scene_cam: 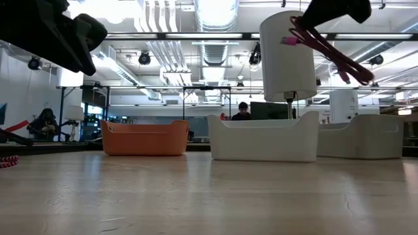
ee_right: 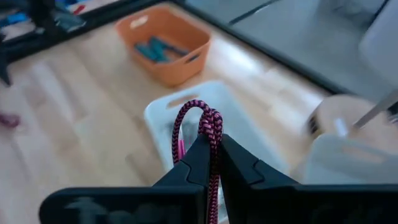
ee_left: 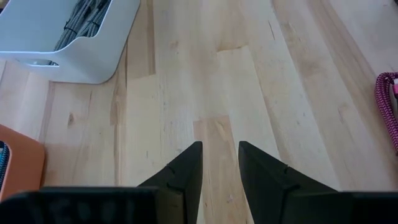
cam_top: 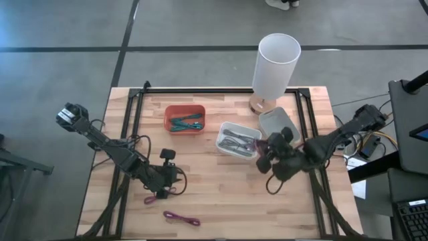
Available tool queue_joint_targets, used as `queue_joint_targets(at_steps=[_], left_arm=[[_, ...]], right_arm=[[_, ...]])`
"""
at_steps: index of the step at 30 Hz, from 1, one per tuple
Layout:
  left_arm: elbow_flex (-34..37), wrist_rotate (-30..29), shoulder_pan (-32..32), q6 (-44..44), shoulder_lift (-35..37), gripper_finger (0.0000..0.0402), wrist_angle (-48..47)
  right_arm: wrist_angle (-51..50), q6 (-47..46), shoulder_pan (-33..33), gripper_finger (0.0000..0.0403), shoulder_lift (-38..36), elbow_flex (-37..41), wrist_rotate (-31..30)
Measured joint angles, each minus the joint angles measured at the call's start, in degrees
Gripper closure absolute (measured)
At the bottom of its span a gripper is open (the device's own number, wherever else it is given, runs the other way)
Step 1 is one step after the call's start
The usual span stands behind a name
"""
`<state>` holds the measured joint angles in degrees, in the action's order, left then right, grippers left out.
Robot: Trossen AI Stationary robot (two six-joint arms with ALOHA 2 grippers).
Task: Pick & Place USB Port
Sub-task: Put the bottom right pink charger cable into the gray bin
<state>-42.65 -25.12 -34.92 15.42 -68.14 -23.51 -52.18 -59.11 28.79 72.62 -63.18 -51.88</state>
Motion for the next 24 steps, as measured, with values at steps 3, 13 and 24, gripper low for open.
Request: queue_joint_targets(at_steps=[3, 13, 24], left_arm=[[0.00, 0.00, 0.00, 0.00, 0.00, 0.0287, 0.00], [0.00, 0.00, 0.00, 0.00, 0.00, 0.0287, 0.01], [0.00, 0.00, 0.00, -0.01, 0.00, 0.0287, 0.11]], right_arm=[[-0.09, 4.04, -2.73, 0.0387, -2.42, 0.03, -0.87], [-2.05, 14.12, -14.06, 0.0377, -4.78, 0.08, -0.86], [-15.87, 0.19, -24.99, 0.0375, -4.61, 0.88, 2.86]])
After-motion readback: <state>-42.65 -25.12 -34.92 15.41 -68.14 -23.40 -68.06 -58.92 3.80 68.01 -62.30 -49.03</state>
